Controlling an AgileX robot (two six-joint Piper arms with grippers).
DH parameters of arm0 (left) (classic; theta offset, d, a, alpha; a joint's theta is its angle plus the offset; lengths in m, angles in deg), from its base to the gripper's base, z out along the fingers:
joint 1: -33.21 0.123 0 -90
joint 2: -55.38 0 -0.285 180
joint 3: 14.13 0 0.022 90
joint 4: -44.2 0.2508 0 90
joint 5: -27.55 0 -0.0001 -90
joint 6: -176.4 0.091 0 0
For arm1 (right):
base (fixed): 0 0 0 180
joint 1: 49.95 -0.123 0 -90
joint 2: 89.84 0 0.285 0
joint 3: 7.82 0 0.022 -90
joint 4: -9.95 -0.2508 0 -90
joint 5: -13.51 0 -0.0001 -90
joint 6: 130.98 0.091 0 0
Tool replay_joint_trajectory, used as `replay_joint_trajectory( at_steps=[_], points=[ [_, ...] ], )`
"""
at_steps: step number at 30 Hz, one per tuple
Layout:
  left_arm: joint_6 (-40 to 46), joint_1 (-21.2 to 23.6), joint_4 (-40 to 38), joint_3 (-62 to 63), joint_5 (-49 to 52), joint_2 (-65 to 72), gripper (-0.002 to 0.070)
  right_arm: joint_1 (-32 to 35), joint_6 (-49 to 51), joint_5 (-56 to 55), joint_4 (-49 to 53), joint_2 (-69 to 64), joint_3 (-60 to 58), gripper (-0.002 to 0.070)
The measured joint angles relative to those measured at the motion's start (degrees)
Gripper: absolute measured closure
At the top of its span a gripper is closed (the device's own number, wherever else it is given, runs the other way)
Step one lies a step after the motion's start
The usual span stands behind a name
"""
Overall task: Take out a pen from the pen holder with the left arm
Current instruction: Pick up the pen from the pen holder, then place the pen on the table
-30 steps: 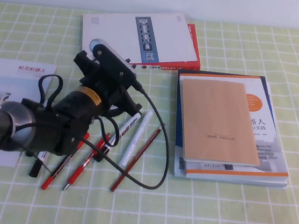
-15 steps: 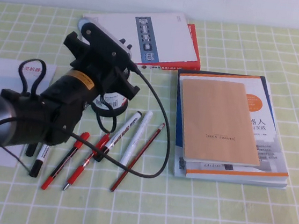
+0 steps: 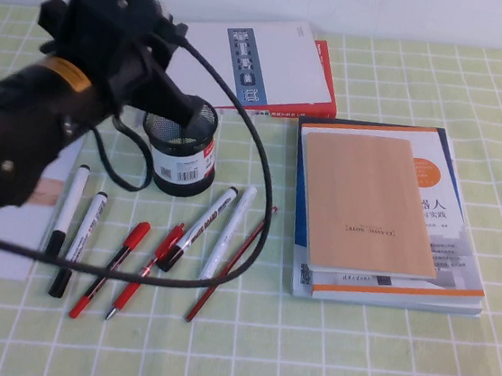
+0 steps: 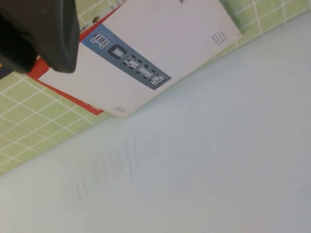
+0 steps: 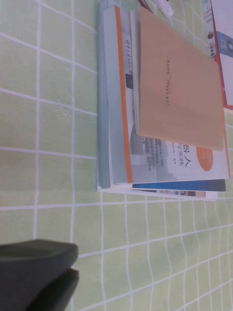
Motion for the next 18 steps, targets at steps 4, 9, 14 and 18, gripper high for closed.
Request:
replay_joint_trajectory(
  at_steps=[4,9,14,18],
  points=[
    [-2.7,0.0,-0.4,0.0,8.1,-6.9,0.0630,0.0,0.0,0.0,0.0,0.0,0.0,0.0691],
    [-7.4,0.0,-1.7,0.0,21.4,-13.5,0.0631,0.0,0.0,0.0,0.0,0.0,0.0,0.0691],
    [-14.3,0.0,-1.5,1.1,38.7,-14.7,0.0631,0.0,0.0,0.0,0.0,0.0,0.0,0.0691],
    [-16.9,0.0,-1.1,4.3,48.9,-13.2,0.0631,0.0,0.0,0.0,0.0,0.0,0.0,0.0691]
  ],
)
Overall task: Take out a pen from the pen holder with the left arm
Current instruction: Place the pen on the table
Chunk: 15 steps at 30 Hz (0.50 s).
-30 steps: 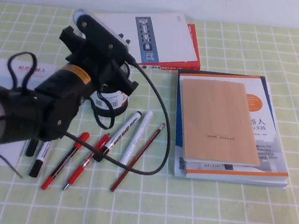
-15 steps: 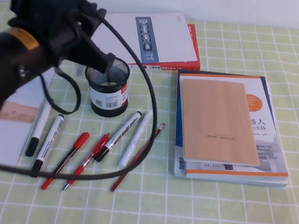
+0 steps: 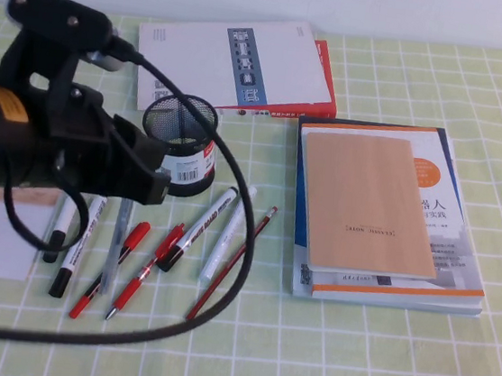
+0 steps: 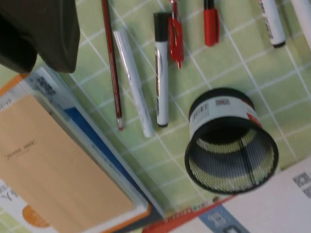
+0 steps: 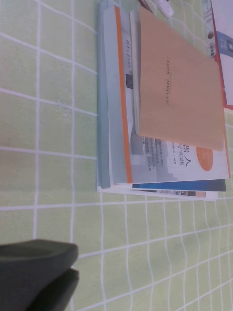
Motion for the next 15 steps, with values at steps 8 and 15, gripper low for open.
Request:
replay_joint_trajectory(
  at_steps=[8,15],
  points=[
    [-5.6,0.0,2.4,10.0,18.4,11.4,0.0631,0.0,0.0,0.0,0.0,0.0,0.0,0.0691],
    [-6.4,0.0,4.1,20.6,23.8,24.0,0.0631,0.0,0.0,0.0,0.0,0.0,0.0,0.0691]
  ],
)
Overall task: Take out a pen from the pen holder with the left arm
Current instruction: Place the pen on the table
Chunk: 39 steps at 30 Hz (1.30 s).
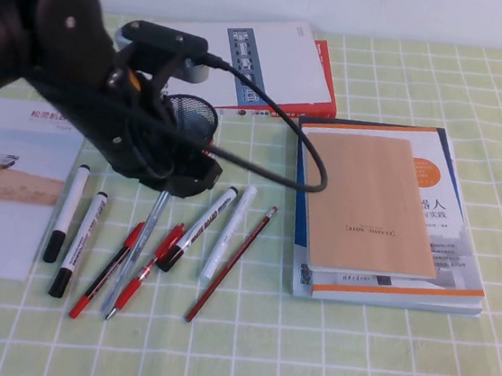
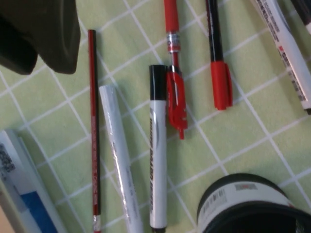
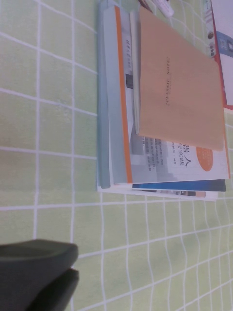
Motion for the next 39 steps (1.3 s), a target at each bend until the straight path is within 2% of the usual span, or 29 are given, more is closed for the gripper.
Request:
replay_joint_trajectory(
  at_steps=[11,22,39],
  points=[
    [-0.1,0.0,1.1,5.5,3.3,10.6,0.0631,0.0,0.0,0.0,0.0,0.0,0.0,0.0691],
    [-1.5,-4.4,0.9,19.3,7.2,21.5,0.0631,0.0,0.0,0.0,0.0,0.0,0.0,0.0691],
    [-4.6,-6.4,0.4,29.3,10.5,31.2,0.0631,0.0,0.0,0.0,0.0,0.0,0.0,0.0691]
  ],
)
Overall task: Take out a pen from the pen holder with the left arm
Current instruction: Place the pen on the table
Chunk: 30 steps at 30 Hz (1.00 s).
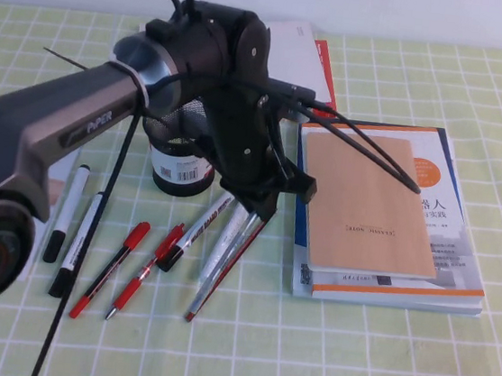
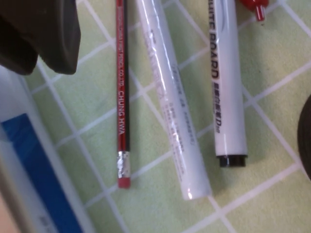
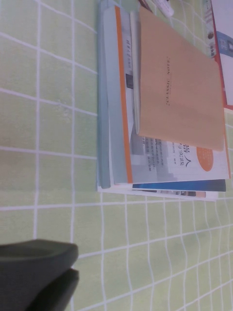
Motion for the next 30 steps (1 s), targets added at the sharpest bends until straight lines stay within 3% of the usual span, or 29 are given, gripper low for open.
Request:
replay_joint_trajectory(
  at_steps=[20,30],
  points=[
    [1.5,0.0,0.2,0.0,-3.6,3.2,0.0618,0.0,0.0,0.0,0.0,0.0,0.0,0.0691],
    [2.5,0.0,0.6,0.0,-3.6,3.8,0.0368,0.0,0.0,0.0,0.0,0.0,0.0,0.0691]
  ],
)
